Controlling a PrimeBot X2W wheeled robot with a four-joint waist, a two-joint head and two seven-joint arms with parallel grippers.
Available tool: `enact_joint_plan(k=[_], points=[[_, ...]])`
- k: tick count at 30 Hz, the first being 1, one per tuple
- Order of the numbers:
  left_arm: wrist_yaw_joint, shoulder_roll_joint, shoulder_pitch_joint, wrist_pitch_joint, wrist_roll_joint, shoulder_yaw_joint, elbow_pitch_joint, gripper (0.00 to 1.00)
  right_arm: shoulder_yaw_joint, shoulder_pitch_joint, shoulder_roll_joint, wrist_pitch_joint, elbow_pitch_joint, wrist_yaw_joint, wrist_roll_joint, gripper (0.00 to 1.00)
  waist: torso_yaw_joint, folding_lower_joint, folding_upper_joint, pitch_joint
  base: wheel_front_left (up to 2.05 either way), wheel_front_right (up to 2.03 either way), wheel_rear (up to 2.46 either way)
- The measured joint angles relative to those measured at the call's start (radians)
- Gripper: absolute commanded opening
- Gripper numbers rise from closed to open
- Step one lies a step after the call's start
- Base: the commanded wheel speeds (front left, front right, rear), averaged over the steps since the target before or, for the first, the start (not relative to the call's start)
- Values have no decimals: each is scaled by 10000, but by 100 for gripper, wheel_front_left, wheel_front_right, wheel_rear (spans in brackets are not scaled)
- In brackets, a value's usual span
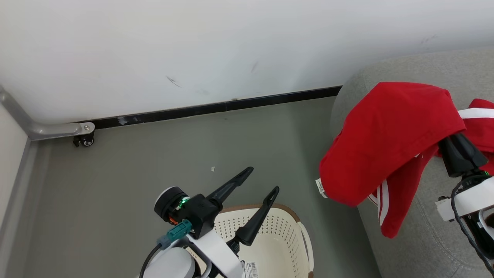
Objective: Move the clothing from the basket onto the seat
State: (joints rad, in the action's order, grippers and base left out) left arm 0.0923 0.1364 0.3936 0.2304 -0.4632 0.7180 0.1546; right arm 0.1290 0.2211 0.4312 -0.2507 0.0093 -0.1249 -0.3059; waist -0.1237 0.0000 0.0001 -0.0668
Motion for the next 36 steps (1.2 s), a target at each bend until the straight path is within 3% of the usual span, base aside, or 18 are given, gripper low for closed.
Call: enact_joint_plan(k=[12, 22, 30, 36], points=[[173, -117, -161, 67, 2, 470, -263, 100, -1080, -1167, -543, 0, -443, 0, 194, 0, -666, 0, 0, 87, 0, 0, 0], [173, -113, -337, 100, 65, 543, -397, 100, -1202, -1625, -736, 0, -608, 0, 278, 0, -1102, 0, 0, 161, 0, 0, 0], [173, -107, -385, 104, 186, 606, -585, 100, -1202, -1408, -472, 0, 17, 0, 88, 0, -1195, 0, 0, 63, 0, 0, 0], [157, -82, -385, 104, 272, 600, -721, 100, -1204, 12, 88, 52, 876, 0, -65, 0, -1057, 0, 0, -117, 0, 0, 0]])
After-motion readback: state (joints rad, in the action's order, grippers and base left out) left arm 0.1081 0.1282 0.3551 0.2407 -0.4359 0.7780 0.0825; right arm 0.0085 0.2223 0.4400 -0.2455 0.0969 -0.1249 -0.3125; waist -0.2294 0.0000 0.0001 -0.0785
